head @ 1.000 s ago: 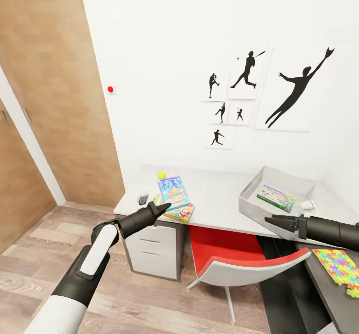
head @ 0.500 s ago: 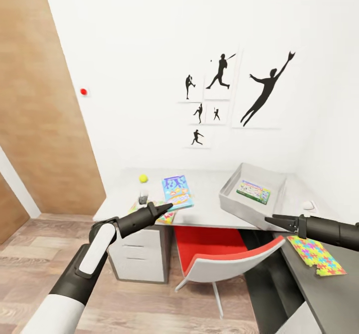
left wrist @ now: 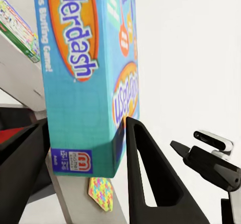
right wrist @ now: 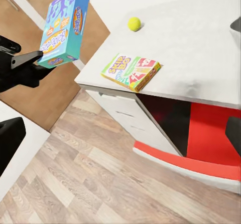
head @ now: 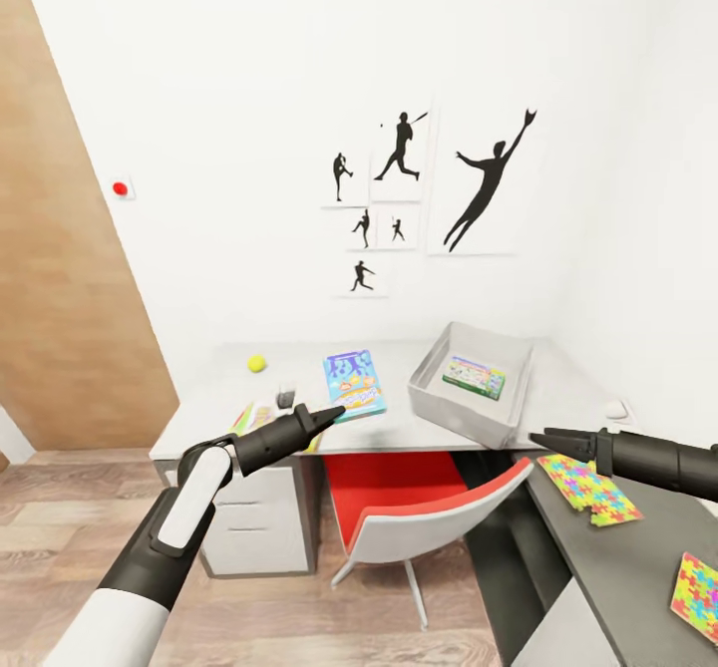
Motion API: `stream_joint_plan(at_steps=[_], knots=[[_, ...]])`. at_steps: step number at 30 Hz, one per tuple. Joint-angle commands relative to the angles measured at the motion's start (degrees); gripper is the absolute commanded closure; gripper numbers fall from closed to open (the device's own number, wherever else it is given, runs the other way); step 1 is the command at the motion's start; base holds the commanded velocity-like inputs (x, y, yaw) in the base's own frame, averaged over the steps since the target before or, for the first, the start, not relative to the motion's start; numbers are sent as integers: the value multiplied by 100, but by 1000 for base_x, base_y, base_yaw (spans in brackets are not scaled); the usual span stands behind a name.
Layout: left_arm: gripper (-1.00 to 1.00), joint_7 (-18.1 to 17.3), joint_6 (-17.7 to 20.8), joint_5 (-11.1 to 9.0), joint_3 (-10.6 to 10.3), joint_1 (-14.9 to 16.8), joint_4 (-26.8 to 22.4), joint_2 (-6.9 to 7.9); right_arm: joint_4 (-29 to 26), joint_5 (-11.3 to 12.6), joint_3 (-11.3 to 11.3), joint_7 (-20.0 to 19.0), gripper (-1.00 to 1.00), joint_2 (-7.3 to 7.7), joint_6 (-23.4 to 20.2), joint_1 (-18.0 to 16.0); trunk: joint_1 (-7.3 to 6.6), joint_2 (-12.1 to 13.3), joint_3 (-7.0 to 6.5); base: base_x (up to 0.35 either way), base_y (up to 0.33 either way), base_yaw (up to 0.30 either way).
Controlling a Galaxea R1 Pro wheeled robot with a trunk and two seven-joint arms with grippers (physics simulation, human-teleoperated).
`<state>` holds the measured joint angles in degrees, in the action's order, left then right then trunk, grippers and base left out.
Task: Put all the toys in the child's room - the three board games (two on the bed and one on the table), the two jigsaw puzzles on the table, and the tennis ball on the table - inside the toy box on the table in the child's room.
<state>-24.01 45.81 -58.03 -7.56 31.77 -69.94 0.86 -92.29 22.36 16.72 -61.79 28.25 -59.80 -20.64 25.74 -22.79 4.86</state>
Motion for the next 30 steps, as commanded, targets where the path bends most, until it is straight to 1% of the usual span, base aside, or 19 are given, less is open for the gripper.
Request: stream_joint_plan(at_steps=[1, 5, 15, 23, 25, 26, 28, 29, 30], knots=[[100, -6, 17, -9, -6, 3, -3, 3, 1, -15, 1, -27, -100, -2, -20, -8, 4, -13, 11, 38, 0, -125], [100, -7, 13, -4, -22, 0, -6, 3, 1, -13, 4, -23, -100, 1, -20, -9, 4, -13, 4, 117, 0, -86], [100, -7, -108, -5, -48, -5, -10, 8, 1, -29, -14, -18, -100, -20, -20, -9, 4, -13, -10, 240, 39, -81], [100, -9, -129, -10, -54, -11, -10, 4, 1, -16, -3, -17, -100, -3, -20, -8, 4, -13, -27, 85, 20, -109], [100, -13, -129, -15, -55, -11, -12, 3, -1, 26, 3, -24, -100, 59, -20, -2, 4, -13, -27, 33, 8, -44], [100, -22, -128, -19, -58, -11, -17, 0, -3, 75, 4, -26, -100, 125, -20, 9, 4, -13, -26, 23, 5, -31], [100, -74, -127, -19, -67, -12, -41, -7, -3, 269, 2, -34, -100, 321, -20, 37, 4, -13, -25, 17, 4, -23], [100, -74, -127, -19, -67, -12, -41, -7, -3, 269, 2, -34, -100, 321, -20, 37, 4, -13, -25, 15, 3, -20], [100, -120, -127, -18, -72, -12, -54, -11, -2, 412, 1, -36, -100, 423, -20, 49, 4, -13, -24, 12, 3, -16]])
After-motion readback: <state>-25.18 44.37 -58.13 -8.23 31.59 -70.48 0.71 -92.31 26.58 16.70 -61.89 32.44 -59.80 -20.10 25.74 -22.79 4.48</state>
